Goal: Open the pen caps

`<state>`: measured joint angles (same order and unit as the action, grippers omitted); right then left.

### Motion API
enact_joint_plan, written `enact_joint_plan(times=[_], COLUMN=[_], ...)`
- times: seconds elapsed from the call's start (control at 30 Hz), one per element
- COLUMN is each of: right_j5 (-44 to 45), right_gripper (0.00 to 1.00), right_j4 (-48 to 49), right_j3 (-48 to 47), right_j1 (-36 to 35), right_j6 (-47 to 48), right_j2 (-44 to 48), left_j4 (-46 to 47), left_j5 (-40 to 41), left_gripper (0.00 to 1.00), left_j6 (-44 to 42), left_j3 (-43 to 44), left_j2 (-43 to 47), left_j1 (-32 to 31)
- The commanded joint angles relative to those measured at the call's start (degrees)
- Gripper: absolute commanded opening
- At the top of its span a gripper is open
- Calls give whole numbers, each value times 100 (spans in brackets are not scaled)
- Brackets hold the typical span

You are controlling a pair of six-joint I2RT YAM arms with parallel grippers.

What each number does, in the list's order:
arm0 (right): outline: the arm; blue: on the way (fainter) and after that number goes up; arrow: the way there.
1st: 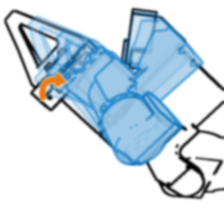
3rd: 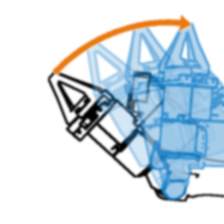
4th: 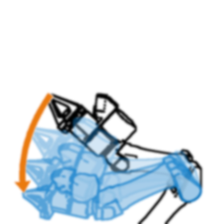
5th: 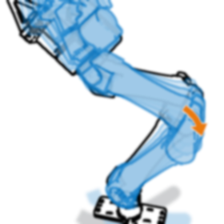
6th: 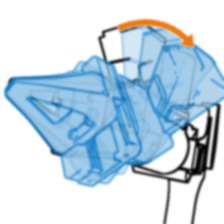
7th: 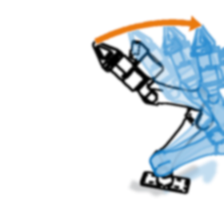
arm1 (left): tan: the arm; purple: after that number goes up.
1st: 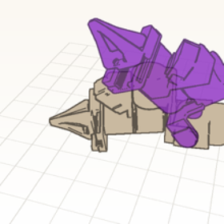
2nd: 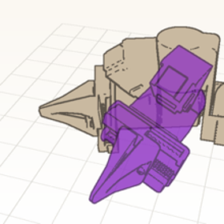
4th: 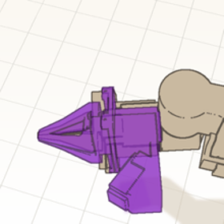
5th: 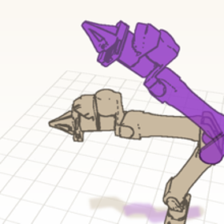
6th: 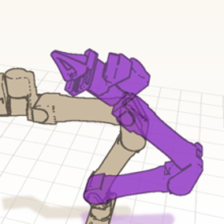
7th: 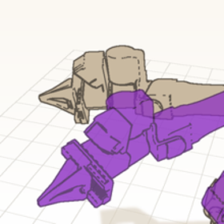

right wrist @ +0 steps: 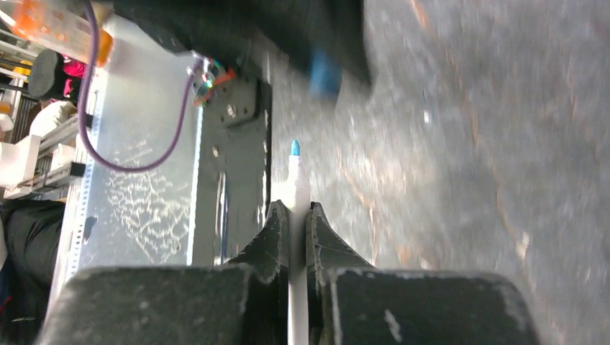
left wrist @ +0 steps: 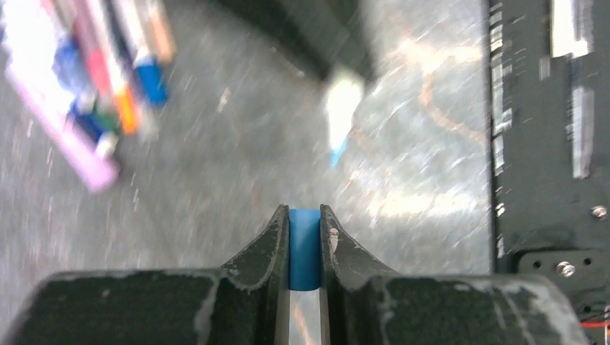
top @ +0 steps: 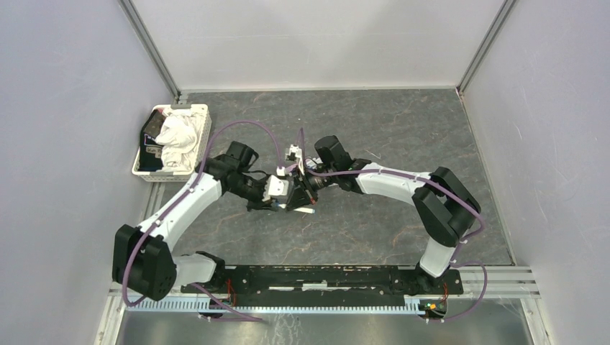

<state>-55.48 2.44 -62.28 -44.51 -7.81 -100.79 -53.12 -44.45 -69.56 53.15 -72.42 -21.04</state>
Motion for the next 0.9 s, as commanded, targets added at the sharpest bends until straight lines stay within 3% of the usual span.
enact_joint_plan(times=[0.0,0.13,0.27,0.43,0.6,0.77,0.87], right_j5=[332,483,975,3695,6352,7562,7828], right_gripper=[0,0,0,0,0,0,0], right_j4=[-1444,-1563,-1581,-1493,-1333,-1106,-710], right_j3=[299,405,489,900,1617,1980,2260], right_j1=[192,334,709,1728,2223,2342,2368], right_j6=[640,723,637,-88,-455,-543,-405], right_j2=[352,451,656,1155,1710,1719,1691], left_j4=[-710,-712,-104,1441,2741,3045,3141], left_j5=[543,389,320,519,937,1336,1388], left_gripper=[2,2,2,4,16,21,28], left_j6=[-973,-1065,-660,306,1209,1402,1544], left_j3=[523,587,204,-587,-1147,-1210,-1212], left_j2=[-306,-290,-194,-337,-748,-953,-956], left_j1=[1119,1378,1379,1387,1392,1391,1392])
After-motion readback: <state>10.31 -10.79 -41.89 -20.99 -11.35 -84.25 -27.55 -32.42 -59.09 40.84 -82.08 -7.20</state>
